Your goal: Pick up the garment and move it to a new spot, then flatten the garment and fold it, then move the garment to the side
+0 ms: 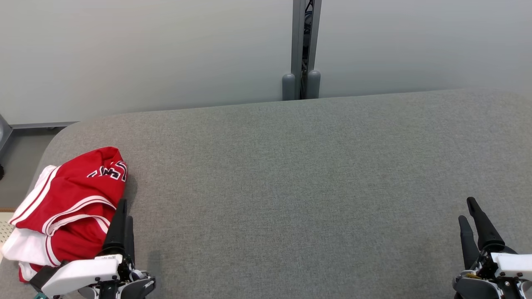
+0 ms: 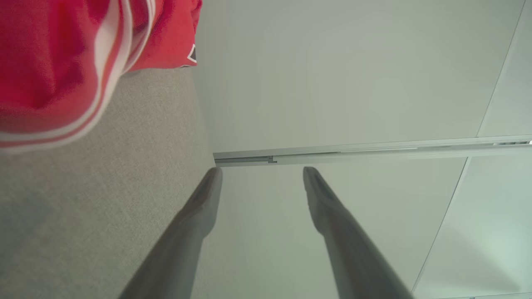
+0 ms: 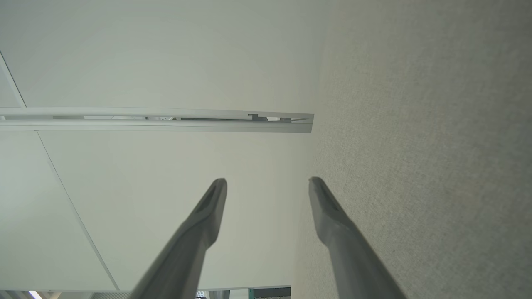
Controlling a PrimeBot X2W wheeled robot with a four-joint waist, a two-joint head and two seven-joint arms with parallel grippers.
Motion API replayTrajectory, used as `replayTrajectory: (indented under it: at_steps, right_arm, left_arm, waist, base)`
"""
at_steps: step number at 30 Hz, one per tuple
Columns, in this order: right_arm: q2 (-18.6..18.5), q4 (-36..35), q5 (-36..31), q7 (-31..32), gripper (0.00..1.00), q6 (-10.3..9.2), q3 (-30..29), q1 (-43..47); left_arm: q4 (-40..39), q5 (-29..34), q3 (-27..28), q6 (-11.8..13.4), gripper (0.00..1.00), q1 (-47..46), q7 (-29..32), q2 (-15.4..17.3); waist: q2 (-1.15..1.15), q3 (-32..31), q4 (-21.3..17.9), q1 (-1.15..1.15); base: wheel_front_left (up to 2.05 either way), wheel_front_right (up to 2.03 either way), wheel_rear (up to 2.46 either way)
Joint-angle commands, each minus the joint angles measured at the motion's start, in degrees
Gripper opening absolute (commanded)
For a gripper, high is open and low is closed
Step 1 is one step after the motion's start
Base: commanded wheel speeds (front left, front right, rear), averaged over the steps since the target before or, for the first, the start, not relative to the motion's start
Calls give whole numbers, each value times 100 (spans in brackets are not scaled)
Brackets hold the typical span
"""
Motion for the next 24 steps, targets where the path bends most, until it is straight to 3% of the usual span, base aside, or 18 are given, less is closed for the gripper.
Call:
replayTrajectory:
  at_steps: [1, 14, 24]
  right_arm:
    - [-72, -153, -99, -84, 100, 6, 15, -65]
    - [-94, -369, -999, -458, 100, 7, 50, -52]
    - [-109, -842, -2405, -735, 100, 8, 179, -77]
  left_arm:
    - [-134, 93, 79, -9, 100, -86, -44, 42]
    - [-358, 637, 479, -17, 100, -3, -286, 53]
    - [-707, 1421, 780, -24, 100, 19, -464, 61]
  waist:
    - [0, -13, 3, 0]
    - [0, -120, 24, 0]
    - [0, -181, 69, 0]
  base:
    - [0, 0, 0]
    - [0, 0, 0]
    - [0, 0, 0]
